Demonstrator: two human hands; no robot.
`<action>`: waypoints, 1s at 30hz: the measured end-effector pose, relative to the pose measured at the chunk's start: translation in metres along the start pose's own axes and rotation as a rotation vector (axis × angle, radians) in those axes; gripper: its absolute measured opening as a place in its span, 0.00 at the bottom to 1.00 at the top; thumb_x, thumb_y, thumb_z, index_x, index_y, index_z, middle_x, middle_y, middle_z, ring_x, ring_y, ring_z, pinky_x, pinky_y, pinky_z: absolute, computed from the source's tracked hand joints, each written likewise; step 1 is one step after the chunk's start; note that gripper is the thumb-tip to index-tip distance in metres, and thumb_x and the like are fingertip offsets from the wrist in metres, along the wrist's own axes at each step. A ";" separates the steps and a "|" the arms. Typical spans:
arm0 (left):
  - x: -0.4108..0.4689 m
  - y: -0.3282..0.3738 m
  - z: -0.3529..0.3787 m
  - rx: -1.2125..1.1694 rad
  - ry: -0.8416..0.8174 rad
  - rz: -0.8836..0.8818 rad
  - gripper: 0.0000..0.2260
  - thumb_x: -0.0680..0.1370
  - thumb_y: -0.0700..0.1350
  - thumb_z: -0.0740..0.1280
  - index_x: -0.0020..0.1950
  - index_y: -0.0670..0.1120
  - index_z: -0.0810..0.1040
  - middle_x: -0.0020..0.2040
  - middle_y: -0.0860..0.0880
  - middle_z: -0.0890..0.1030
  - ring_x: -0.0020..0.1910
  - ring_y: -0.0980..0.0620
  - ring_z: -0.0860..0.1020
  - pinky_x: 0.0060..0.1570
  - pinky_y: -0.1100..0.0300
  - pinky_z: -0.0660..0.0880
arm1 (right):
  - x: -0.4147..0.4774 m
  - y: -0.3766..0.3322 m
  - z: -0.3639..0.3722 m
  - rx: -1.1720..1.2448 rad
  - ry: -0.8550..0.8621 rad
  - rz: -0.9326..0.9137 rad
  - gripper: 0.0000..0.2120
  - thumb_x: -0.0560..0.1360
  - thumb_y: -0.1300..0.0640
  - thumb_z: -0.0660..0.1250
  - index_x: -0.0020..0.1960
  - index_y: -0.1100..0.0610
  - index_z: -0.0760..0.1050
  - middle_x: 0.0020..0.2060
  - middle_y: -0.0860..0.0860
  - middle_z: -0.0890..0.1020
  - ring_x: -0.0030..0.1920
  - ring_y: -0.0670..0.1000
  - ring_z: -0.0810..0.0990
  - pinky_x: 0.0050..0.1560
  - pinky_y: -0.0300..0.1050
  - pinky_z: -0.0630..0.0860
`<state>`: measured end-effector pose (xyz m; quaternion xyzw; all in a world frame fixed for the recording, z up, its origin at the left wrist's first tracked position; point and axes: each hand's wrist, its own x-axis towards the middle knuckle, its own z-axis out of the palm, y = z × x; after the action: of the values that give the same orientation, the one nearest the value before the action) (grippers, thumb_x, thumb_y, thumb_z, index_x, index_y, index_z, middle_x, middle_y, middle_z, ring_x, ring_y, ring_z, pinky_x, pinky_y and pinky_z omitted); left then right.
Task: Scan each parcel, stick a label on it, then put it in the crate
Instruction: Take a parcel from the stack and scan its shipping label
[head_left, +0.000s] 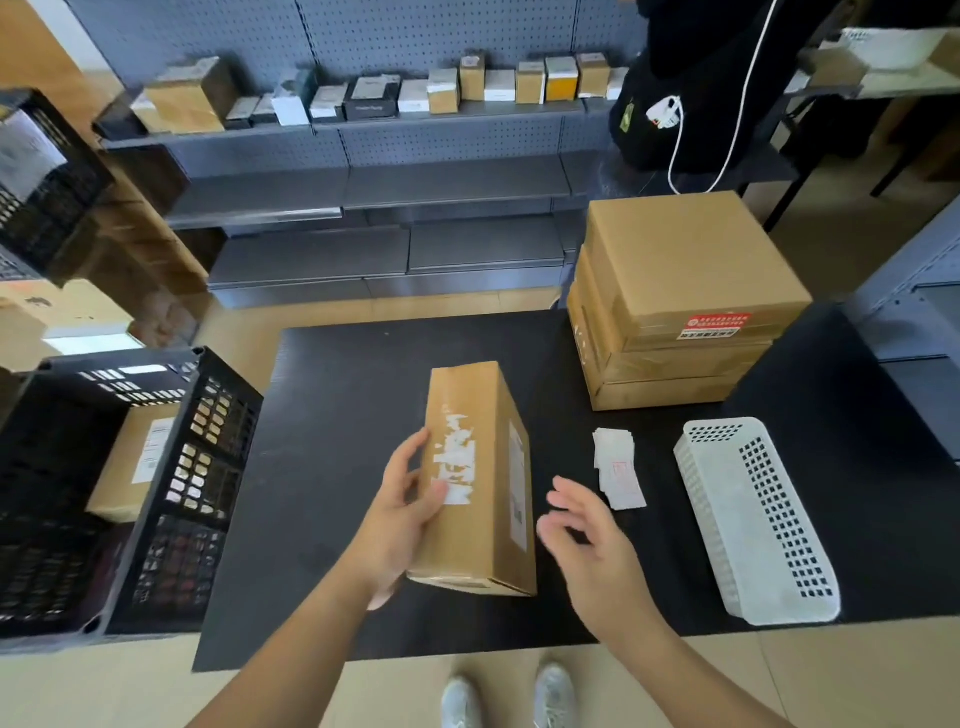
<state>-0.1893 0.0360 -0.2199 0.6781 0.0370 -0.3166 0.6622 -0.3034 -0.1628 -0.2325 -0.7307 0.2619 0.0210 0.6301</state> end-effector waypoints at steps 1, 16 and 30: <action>0.001 -0.001 -0.014 -0.019 0.018 -0.007 0.21 0.82 0.50 0.66 0.70 0.70 0.67 0.61 0.54 0.81 0.59 0.49 0.82 0.61 0.44 0.78 | 0.007 0.006 0.000 -0.034 0.018 0.038 0.20 0.81 0.50 0.68 0.70 0.38 0.68 0.66 0.38 0.77 0.64 0.39 0.76 0.58 0.35 0.74; 0.043 -0.094 -0.068 0.163 0.061 -0.228 0.15 0.82 0.48 0.67 0.68 0.57 0.73 0.59 0.54 0.84 0.52 0.56 0.84 0.51 0.57 0.79 | 0.056 0.085 0.033 -0.314 0.082 0.291 0.38 0.74 0.43 0.75 0.78 0.48 0.63 0.65 0.46 0.77 0.61 0.48 0.77 0.64 0.49 0.77; 0.027 -0.128 -0.050 0.928 0.190 0.236 0.28 0.75 0.49 0.74 0.74 0.52 0.70 0.74 0.59 0.66 0.72 0.56 0.64 0.70 0.60 0.65 | 0.060 0.141 -0.027 -0.840 0.401 0.512 0.48 0.71 0.29 0.69 0.79 0.57 0.60 0.74 0.58 0.67 0.72 0.62 0.68 0.68 0.64 0.67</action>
<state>-0.2090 0.0876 -0.3481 0.9273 -0.1246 -0.1590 0.3152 -0.3170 -0.2193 -0.3767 -0.8224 0.5165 0.1371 0.1952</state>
